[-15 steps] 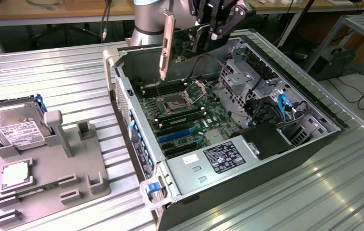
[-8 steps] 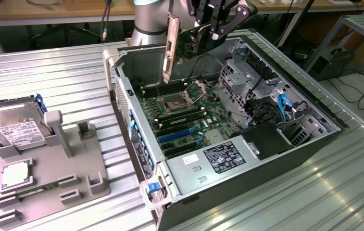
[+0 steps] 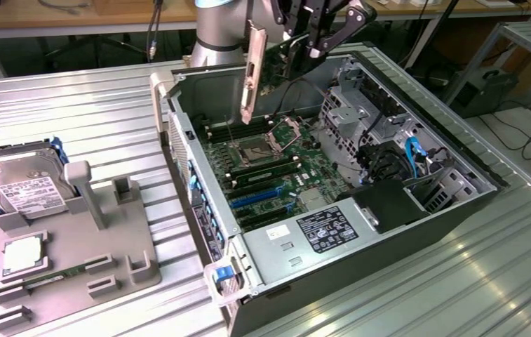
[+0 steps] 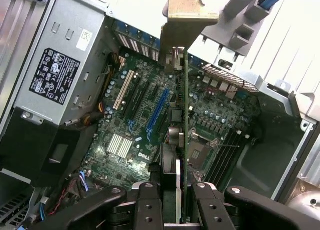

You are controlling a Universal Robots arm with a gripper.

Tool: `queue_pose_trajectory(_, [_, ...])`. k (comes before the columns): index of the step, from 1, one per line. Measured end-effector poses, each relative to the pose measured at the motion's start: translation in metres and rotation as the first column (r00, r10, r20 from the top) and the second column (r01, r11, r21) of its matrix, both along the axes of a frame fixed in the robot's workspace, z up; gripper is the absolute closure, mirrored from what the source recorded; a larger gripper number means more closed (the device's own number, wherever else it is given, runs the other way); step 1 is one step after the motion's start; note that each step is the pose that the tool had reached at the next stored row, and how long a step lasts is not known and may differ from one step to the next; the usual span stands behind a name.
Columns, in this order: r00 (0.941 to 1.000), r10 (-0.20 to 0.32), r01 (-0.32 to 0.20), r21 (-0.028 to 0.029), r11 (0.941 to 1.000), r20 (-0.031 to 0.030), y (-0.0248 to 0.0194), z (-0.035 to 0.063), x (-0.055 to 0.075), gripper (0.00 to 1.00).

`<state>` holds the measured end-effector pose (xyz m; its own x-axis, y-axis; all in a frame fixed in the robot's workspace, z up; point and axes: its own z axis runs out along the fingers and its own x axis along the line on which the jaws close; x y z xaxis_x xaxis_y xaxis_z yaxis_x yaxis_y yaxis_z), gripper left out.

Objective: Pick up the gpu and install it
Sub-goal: 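Insert the gpu into the slot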

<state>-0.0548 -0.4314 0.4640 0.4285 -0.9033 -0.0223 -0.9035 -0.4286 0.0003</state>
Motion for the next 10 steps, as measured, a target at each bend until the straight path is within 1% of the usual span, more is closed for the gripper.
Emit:
queue_pose_trajectory(3, [1.0000, -0.006, 0.006, -0.0003, 1.0000, -0.0002, 0.0000, -0.0019, 0.0000, 0.72])
queue_pose_trajectory(5, [0.9996, -0.027, 0.027, -0.0002, 0.9996, 0.0000, 0.0000, -0.0039, 0.0001, 0.72])
queue_pose_trajectory(7, [0.9982, -0.060, 0.060, -0.0004, 0.9982, 0.0000, 0.0000, -0.0061, 0.0000, 0.72])
queue_pose_trajectory(10, [0.9968, -0.080, 0.080, -0.0004, 0.9968, 0.0000, 0.0000, -0.0076, 0.0000, 0.72])
